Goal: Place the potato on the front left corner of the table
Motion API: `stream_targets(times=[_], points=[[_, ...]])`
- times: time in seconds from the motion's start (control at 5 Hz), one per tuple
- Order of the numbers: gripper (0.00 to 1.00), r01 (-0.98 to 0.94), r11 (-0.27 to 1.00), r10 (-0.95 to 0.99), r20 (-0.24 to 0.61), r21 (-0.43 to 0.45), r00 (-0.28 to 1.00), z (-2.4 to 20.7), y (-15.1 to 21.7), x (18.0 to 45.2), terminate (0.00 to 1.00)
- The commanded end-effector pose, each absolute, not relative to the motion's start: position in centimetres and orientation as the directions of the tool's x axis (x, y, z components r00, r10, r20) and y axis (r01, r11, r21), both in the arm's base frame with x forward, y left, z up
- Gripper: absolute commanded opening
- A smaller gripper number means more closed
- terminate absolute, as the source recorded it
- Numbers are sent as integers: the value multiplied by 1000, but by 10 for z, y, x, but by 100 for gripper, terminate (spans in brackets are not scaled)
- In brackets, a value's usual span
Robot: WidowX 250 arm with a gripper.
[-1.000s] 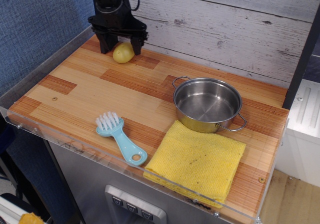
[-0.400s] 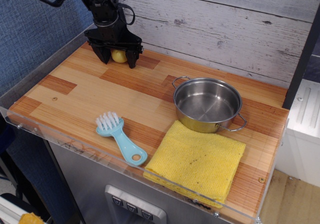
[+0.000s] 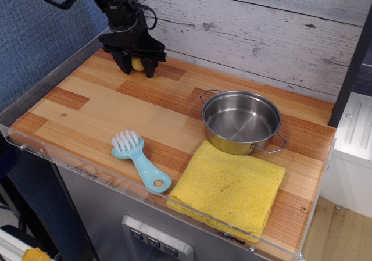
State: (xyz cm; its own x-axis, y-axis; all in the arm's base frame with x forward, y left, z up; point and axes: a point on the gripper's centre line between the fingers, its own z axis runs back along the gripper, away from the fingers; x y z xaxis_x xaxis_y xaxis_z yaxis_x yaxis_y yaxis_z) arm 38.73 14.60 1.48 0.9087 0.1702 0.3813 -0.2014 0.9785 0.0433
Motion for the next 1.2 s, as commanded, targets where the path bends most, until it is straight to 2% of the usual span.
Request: stream_targets(times=[0.0,0.2,0.6,1.0], points=[[0,-205,978,170,409,43,897,31,148,382,0],[0,-225,974,196,423,21,885,42,147,380,0],[0,-211,977,189,484,-10,855,90,132,371,0],[0,-214,976,202,545,-43,814,136,122,331,0]])
